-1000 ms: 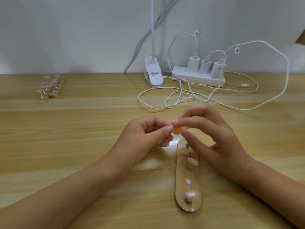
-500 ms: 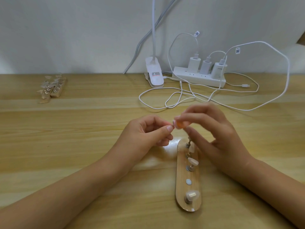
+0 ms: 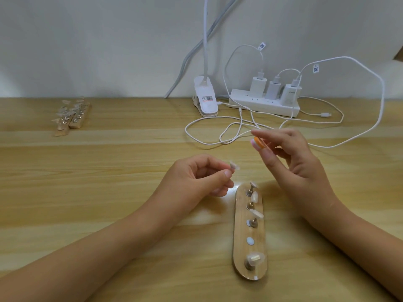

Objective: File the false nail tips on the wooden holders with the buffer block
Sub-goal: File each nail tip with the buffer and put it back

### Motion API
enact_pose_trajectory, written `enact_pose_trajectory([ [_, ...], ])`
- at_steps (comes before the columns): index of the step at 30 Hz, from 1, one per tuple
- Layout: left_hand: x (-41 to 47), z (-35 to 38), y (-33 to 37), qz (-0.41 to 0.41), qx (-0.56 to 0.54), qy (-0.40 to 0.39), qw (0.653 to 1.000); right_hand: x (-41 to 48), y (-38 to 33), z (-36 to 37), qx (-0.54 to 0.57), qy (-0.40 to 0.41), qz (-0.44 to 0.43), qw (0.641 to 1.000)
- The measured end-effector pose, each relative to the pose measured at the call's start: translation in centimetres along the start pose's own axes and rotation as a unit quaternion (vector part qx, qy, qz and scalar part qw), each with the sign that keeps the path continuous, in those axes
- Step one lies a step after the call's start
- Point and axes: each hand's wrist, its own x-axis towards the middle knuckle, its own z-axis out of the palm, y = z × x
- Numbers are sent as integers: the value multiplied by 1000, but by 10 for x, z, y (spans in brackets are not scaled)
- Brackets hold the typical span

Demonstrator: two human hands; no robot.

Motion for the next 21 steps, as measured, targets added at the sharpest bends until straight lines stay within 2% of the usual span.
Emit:
enact_pose_trajectory([
  [4, -5, 2, 4, 27, -1, -29, 999, -1, 0, 1, 10, -5, -16, 1000],
  [6, -10, 4, 8, 106, 64, -24, 992, -1, 0, 1, 16, 0, -12, 1000],
  [8, -16, 7, 11, 239, 198, -41, 950, 0, 0, 0, 26, 6, -1, 1000],
  [10, -22, 12, 13, 312, 285, -80, 903, 0, 1, -1, 33, 9, 9, 999],
  [14, -26, 12, 9, 291, 339, -140, 884, 0, 3, -1, 36, 1, 13, 999],
  [21, -21, 10, 0, 240, 353, -178, 887, 1, 3, -1, 44, -5, 19, 999],
])
